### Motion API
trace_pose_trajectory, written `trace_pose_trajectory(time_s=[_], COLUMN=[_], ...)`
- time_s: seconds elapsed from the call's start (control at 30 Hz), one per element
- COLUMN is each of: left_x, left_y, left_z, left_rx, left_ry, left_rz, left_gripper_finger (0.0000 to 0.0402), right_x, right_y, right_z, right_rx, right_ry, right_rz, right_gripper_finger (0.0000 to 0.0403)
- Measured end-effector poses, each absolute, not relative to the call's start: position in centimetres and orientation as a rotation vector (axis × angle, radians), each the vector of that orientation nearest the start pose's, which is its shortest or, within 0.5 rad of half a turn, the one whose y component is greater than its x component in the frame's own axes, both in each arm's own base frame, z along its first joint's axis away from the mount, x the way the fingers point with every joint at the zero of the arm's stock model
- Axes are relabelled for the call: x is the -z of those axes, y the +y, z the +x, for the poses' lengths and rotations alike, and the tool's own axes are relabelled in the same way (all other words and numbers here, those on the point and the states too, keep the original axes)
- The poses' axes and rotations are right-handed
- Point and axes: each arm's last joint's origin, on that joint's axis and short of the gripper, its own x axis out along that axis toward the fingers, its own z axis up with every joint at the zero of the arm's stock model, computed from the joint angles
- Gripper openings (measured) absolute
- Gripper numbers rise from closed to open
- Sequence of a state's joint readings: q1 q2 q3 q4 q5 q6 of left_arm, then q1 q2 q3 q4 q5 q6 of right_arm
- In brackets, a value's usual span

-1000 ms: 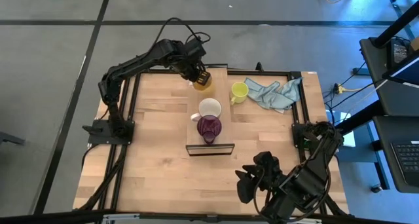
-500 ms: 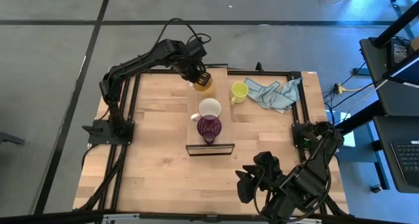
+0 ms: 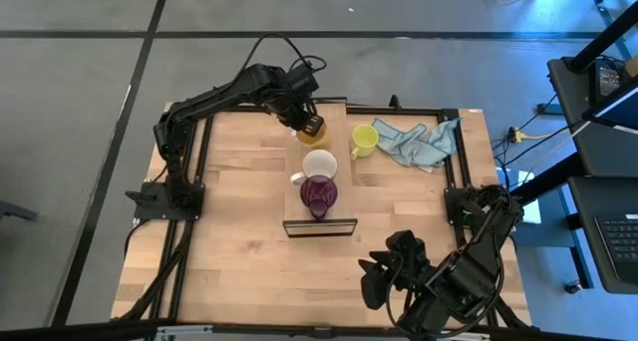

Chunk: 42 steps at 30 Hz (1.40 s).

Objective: Stack small to large cups/mugs on shelf
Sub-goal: Put the yellow mug on the shelf

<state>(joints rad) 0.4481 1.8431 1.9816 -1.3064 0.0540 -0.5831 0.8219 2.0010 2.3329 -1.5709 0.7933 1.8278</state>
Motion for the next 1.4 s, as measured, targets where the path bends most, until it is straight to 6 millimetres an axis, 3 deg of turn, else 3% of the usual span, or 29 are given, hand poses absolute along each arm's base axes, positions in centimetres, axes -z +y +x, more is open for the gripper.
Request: trace_pose_trajectory(time_s=[0.53, 1.4], left_x=[-35.3, -35.5], left_y=[15.2, 14.9], left_z=[33.9, 34.4], left_rx=[-0.648, -0.623], left_ry=[1.044, 1.006], left_rz=[-0.789, -0.781], left_gripper_finger=[0.0022, 0.003], right_x=[-39.7, -39.7], right_y=[25.7, 25.2], right_z=[26.8, 27.3], right_rx=[0.661, 0.677], right_ry=[0.539, 0.534], right_rz=[0.824, 0.827], right_gripper_finger=[0.0173, 0.0173])
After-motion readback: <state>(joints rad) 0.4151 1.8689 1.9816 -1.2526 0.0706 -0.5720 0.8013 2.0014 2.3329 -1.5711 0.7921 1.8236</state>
